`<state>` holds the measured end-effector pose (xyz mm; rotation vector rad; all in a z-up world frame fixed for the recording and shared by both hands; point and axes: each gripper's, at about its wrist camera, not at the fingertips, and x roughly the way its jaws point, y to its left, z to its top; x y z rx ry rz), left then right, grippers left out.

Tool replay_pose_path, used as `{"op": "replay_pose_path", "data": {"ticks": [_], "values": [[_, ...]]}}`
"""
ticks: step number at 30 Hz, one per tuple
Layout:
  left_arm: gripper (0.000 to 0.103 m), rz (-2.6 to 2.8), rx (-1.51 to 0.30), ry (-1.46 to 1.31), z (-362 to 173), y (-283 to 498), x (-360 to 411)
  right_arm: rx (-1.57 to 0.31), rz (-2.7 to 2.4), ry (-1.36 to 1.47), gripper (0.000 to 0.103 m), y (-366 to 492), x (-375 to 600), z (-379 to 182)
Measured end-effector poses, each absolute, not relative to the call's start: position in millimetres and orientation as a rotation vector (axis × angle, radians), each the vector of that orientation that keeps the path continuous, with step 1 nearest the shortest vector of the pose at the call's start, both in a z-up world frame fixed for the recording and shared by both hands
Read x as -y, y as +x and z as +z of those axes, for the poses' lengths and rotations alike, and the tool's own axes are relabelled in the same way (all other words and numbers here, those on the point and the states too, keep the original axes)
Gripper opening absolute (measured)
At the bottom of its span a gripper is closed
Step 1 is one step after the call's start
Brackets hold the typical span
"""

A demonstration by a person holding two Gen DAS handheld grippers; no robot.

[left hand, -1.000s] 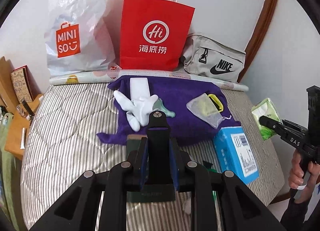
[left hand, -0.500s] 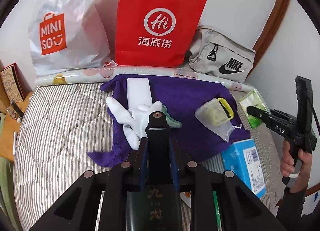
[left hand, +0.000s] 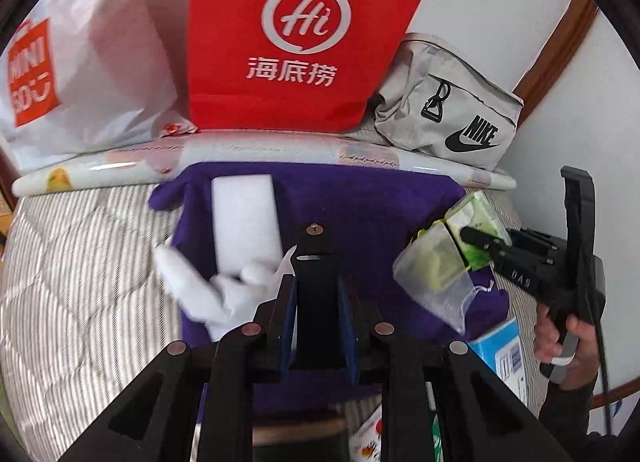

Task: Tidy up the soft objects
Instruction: 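Lower the tissue packet onto the towel by the clear bag and open the right tool, then withdraw both open tools toward the white cloth and dark green packet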

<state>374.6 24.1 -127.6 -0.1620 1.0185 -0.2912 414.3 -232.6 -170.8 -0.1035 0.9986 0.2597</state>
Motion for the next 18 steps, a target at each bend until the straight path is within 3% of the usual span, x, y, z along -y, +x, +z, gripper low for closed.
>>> {"op": "replay_pose_path", "data": {"ticks": [11,13,18], "values": [[0.02,-0.311,-1.079,-0.154,-152,408,-5,-1.005,0.286,-0.109,0.022,417,234,-173],[0.02,-0.308,-1.087,-0.15,-155,411,-3,-1.008,0.289,-0.11,0.028,417,235,-173],[0.02,-0.306,-1.089,-0.153,-157,413,-3,-0.991,0.314,-0.086,0.059,412,239,-170]]}}
